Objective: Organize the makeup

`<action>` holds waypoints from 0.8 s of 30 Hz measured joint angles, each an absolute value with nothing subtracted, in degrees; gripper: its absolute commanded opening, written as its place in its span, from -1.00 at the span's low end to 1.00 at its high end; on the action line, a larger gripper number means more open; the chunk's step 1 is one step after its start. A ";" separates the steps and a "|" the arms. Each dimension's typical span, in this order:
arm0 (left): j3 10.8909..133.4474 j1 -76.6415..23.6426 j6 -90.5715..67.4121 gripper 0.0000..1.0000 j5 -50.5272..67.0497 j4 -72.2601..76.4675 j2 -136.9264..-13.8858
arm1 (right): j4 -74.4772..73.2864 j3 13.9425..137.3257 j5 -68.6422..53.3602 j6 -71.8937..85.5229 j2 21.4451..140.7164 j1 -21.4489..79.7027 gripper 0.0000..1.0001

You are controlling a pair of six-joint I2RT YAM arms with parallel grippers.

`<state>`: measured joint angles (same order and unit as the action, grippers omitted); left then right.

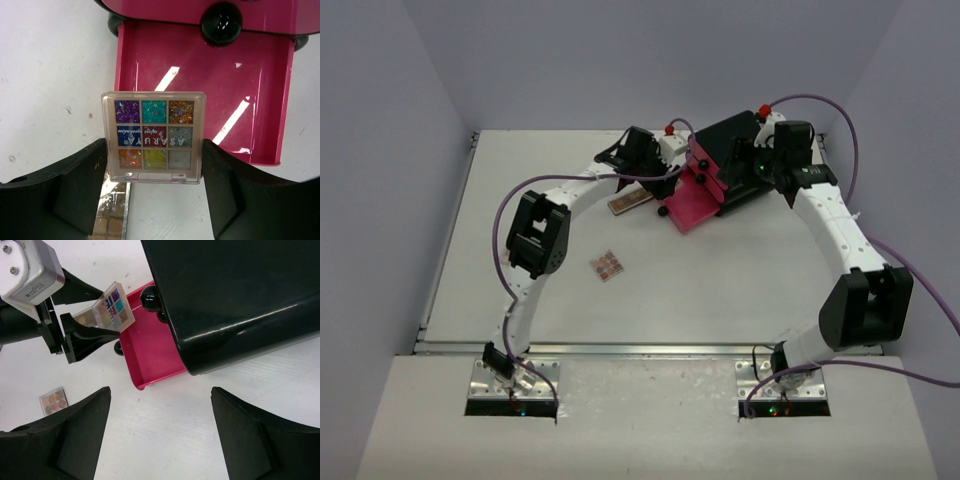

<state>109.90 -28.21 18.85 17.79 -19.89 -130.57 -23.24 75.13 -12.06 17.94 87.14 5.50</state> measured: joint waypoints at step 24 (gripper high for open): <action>112.33 -31.48 17.65 0.63 13.45 -11.01 -138.96 | -24.60 71.77 -8.86 15.85 82.31 5.47 0.68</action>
